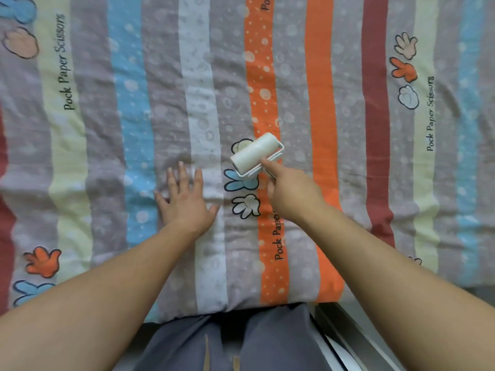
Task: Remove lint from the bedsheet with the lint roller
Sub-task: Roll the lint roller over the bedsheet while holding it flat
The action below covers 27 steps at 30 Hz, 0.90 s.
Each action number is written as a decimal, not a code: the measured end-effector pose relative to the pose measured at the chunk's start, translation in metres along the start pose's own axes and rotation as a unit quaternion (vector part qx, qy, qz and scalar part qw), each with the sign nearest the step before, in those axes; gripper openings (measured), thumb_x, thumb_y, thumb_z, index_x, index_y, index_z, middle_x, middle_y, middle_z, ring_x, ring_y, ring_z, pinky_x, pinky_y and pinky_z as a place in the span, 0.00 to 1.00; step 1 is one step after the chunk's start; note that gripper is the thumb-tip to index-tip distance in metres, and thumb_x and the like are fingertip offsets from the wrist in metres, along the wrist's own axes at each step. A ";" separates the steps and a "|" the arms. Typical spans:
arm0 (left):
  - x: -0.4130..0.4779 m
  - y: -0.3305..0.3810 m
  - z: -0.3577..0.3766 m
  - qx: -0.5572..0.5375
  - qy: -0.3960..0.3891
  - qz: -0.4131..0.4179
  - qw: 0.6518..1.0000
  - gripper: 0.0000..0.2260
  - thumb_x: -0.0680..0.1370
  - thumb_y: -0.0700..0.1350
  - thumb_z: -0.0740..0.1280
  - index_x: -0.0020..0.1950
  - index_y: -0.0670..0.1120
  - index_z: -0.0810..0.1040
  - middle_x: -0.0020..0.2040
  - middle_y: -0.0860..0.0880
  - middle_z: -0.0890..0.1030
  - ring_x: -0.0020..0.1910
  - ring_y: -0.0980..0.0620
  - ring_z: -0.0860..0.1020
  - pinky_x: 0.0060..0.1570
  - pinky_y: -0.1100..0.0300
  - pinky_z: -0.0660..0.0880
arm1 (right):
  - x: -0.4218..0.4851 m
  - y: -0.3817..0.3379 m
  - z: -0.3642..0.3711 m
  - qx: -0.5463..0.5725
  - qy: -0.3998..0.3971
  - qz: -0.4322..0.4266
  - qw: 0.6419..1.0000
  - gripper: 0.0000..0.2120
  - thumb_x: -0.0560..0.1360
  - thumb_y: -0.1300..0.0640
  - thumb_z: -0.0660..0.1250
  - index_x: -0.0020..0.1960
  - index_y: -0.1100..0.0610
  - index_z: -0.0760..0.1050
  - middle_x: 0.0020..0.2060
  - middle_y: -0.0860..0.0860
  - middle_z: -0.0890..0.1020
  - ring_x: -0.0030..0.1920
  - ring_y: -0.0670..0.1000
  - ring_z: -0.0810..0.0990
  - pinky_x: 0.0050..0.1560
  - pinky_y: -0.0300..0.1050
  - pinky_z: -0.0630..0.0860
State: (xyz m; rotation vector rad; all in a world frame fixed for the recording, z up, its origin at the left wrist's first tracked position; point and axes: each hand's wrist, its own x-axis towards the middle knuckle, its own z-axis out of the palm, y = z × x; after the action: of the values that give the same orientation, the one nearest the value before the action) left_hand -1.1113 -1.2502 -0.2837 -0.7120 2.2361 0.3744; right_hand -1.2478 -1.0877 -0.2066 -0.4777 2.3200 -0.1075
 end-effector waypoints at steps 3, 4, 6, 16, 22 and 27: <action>0.002 -0.019 -0.004 -0.018 -0.017 -0.004 1.000 0.44 0.79 0.64 0.63 0.82 0.53 0.38 0.80 0.47 0.28 0.79 0.41 0.31 0.75 0.30 0.50 | 0.030 -0.028 0.025 0.029 -0.028 0.003 0.999 0.27 0.78 0.57 0.56 0.76 0.42 0.59 0.59 0.58 0.78 0.56 0.61 0.76 0.46 0.50 0.72; 0.003 -0.022 -0.004 -0.017 -0.025 0.002 1.000 0.44 0.79 0.63 0.64 0.82 0.53 0.37 0.79 0.47 0.27 0.79 0.41 0.30 0.75 0.30 0.50 | 0.031 -0.031 0.031 0.021 -0.036 0.011 0.999 0.28 0.78 0.58 0.56 0.76 0.42 0.58 0.59 0.59 0.78 0.57 0.61 0.75 0.46 0.49 0.71; 0.005 -0.025 -0.005 -0.017 -0.035 0.015 0.999 0.45 0.79 0.62 0.64 0.82 0.53 0.36 0.79 0.47 0.26 0.79 0.41 0.29 0.74 0.29 0.49 | 0.020 -0.027 0.039 -0.002 -0.040 0.028 0.999 0.29 0.78 0.59 0.56 0.76 0.43 0.57 0.59 0.58 0.77 0.58 0.61 0.75 0.45 0.48 0.69; 0.008 -0.025 -0.003 -0.003 -0.056 0.046 0.997 0.45 0.80 0.62 0.63 0.81 0.51 0.34 0.77 0.41 0.24 0.77 0.35 0.28 0.71 0.25 0.48 | -0.077 0.051 0.074 -0.064 -0.066 0.113 0.989 0.22 0.79 0.48 0.56 0.73 0.39 0.64 0.54 0.51 0.82 0.52 0.55 0.80 0.43 0.48 0.74; 0.006 -0.027 -0.005 0.020 -0.057 0.056 0.997 0.45 0.80 0.61 0.63 0.81 0.51 0.33 0.77 0.40 0.25 0.77 0.33 0.28 0.72 0.26 0.50 | -0.075 0.031 0.040 -0.039 -0.057 0.107 0.992 0.23 0.77 0.52 0.56 0.71 0.40 0.67 0.52 0.50 0.83 0.48 0.54 0.80 0.37 0.45 0.72; 0.008 -0.035 -0.007 0.048 -0.049 0.059 0.996 0.47 0.79 0.60 0.66 0.81 0.54 0.33 0.78 0.43 0.25 0.78 0.37 0.29 0.76 0.32 0.53 | -0.048 -0.014 -0.001 -0.044 -0.004 0.041 0.998 0.23 0.78 0.52 0.55 0.72 0.38 0.64 0.54 0.52 0.82 0.51 0.57 0.78 0.38 0.46 0.68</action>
State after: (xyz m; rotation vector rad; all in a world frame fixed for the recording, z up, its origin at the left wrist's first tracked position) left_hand -1.0987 -1.2849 -0.2859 -0.5015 2.1922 0.3490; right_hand -1.2127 -1.0830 -0.1710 -0.4261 2.3395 0.0372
